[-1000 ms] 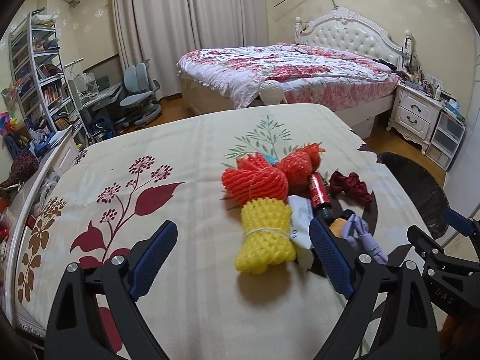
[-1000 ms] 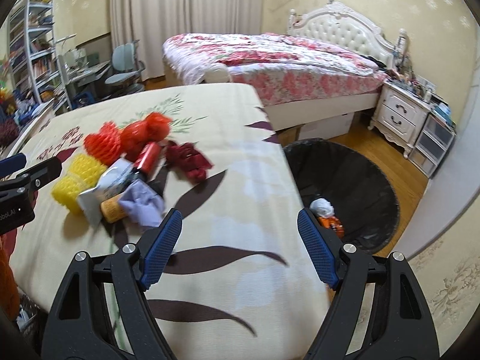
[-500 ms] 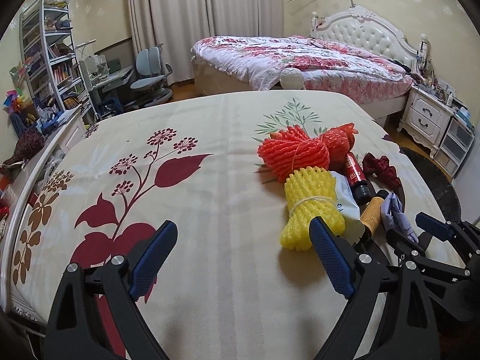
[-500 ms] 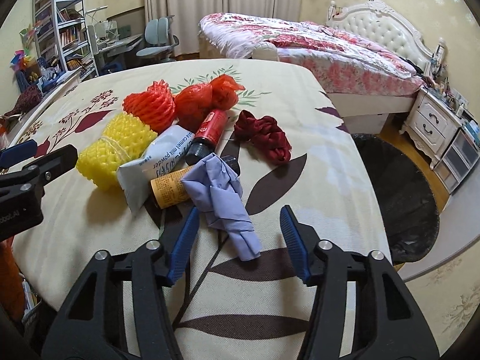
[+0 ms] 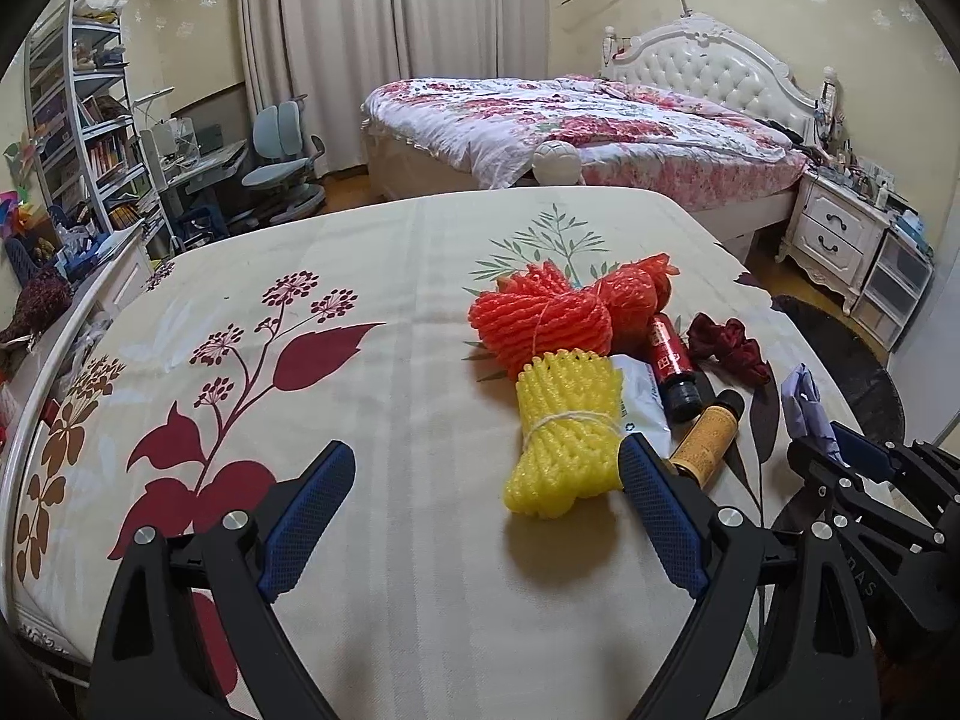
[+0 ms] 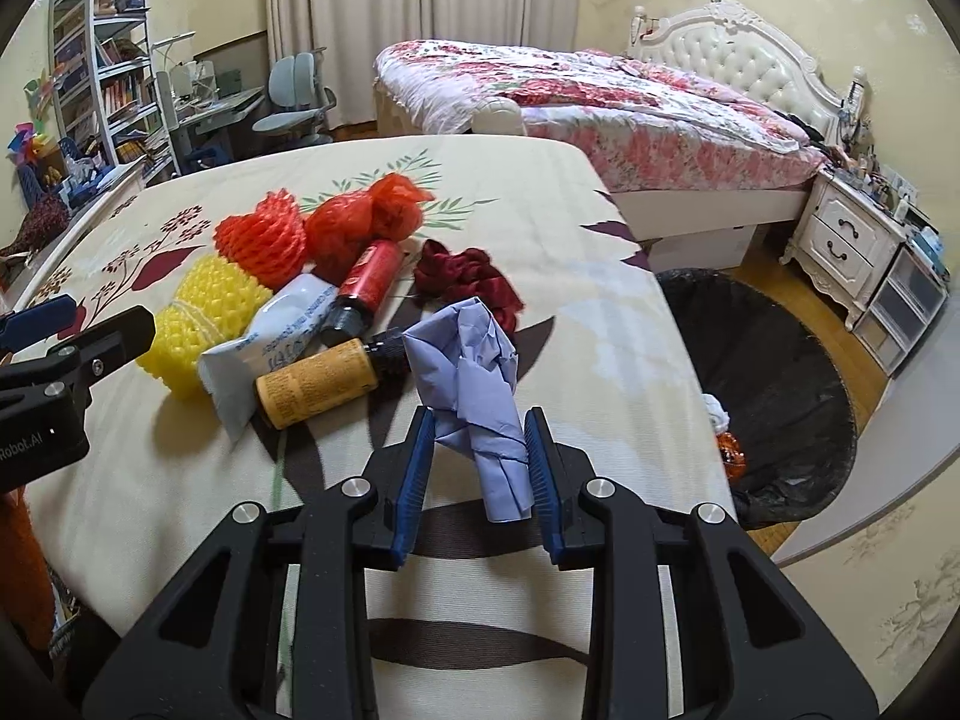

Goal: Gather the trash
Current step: 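Grasp the yellow foam fruit net with the left gripper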

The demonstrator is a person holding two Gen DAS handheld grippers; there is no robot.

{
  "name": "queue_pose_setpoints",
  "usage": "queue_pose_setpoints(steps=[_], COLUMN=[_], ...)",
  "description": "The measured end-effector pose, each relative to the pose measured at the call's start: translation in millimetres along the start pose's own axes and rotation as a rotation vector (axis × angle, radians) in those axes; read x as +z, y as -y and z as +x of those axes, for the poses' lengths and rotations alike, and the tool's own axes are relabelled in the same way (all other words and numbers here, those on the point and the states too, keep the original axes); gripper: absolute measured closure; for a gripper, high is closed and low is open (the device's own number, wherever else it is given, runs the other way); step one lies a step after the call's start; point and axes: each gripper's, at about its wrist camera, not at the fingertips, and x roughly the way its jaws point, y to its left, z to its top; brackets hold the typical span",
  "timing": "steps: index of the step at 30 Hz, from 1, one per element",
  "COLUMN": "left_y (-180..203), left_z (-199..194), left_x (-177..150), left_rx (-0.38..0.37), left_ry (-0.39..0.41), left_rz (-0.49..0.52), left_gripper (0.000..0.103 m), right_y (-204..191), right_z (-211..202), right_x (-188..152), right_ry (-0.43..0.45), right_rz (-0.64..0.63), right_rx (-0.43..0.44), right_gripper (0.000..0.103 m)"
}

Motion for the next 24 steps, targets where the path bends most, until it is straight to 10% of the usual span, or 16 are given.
queue_pose_setpoints(steps=[11, 18, 24], left_y=[5.2, 7.4, 9.6], left_z=[22.8, 21.0, 13.5], left_x=[-3.4, -6.6, -9.1], left_rx=[-0.070, -0.197, -0.208], left_ry=[-0.048, -0.060, -0.043], left_rz=[-0.013, -0.012, -0.001], left_gripper=[0.021, 0.055, 0.062], right_y=[12.5, 10.2, 9.1], right_z=[2.2, 3.7, 2.9], right_x=[-0.7, -1.2, -1.3], right_ry=[-0.003, -0.007, -0.004], right_rz=[0.033, 0.032, 0.030], right_rx=[0.003, 0.008, 0.011], right_gripper=[0.073, 0.073, 0.073])
